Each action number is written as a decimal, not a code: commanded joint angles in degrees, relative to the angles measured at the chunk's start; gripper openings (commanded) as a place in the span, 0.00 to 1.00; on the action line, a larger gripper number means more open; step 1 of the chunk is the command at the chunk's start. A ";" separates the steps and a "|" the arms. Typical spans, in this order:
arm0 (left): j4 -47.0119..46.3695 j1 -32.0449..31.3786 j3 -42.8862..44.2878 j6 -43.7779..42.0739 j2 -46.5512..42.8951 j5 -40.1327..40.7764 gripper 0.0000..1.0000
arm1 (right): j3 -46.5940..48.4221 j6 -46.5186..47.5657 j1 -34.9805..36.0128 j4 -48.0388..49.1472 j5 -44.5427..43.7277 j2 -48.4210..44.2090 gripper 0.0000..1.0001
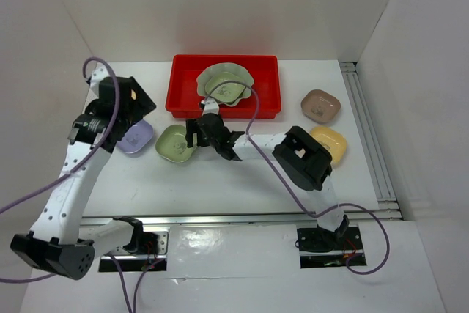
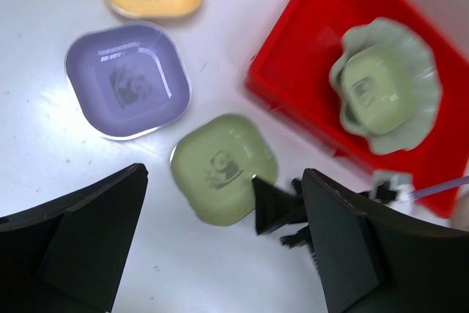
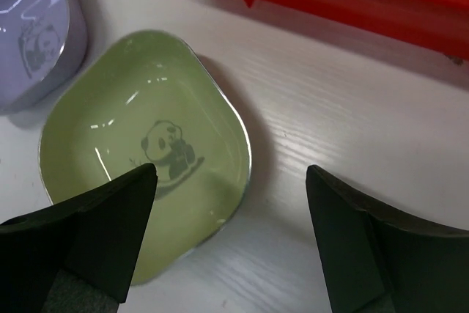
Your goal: Place the plates into the plastic bin on the countertop
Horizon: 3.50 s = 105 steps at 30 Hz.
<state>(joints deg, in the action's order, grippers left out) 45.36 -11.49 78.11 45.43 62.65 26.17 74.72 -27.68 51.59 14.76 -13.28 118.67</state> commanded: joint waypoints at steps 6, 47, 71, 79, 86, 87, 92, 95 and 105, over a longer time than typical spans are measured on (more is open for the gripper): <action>-0.10 -1.17 -3.57 -0.52 0.45 -0.69 1.00 | 9.22 -3.34 2.63 -6.93 -12.12 8.06 0.82; -4.93 -1.26 -6.74 -5.61 0.54 -9.74 1.00 | 34.59 13.80 -29.60 -25.21 19.87 -2.77 0.00; -5.46 -6.00 -7.27 -6.14 1.68 -9.56 1.00 | 44.81 9.32 -27.87 -22.41 8.28 16.06 0.02; -5.46 -6.53 -7.27 -6.67 1.16 -9.56 1.00 | 45.51 7.12 -26.81 -21.88 2.82 17.82 0.00; -5.46 -6.53 -7.27 -6.67 1.16 -9.56 1.00 | 44.55 7.12 -25.75 -21.72 2.82 17.74 0.37; -5.46 -6.53 -7.27 -6.67 1.16 -10.08 1.00 | 44.55 7.12 -25.75 -21.71 2.82 17.73 0.39; -5.46 -6.53 -7.79 -6.67 1.16 -10.09 1.00 | 47.09 7.12 -25.23 -22.84 3.43 16.60 0.80; -5.46 -6.53 -8.58 -4.48 1.16 -7.11 1.00 | 47.89 7.64 -24.70 -22.85 3.43 13.18 1.00; -0.45 7.92 -12.53 4.84 3.61 -5.24 1.00 | 34.82 10.98 -22.33 -26.37 0.97 -9.46 1.00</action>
<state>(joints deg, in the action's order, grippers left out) 43.16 -11.77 68.07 45.95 65.12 20.58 113.95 -18.24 28.23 -11.68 -10.35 122.10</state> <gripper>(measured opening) 0.998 0.999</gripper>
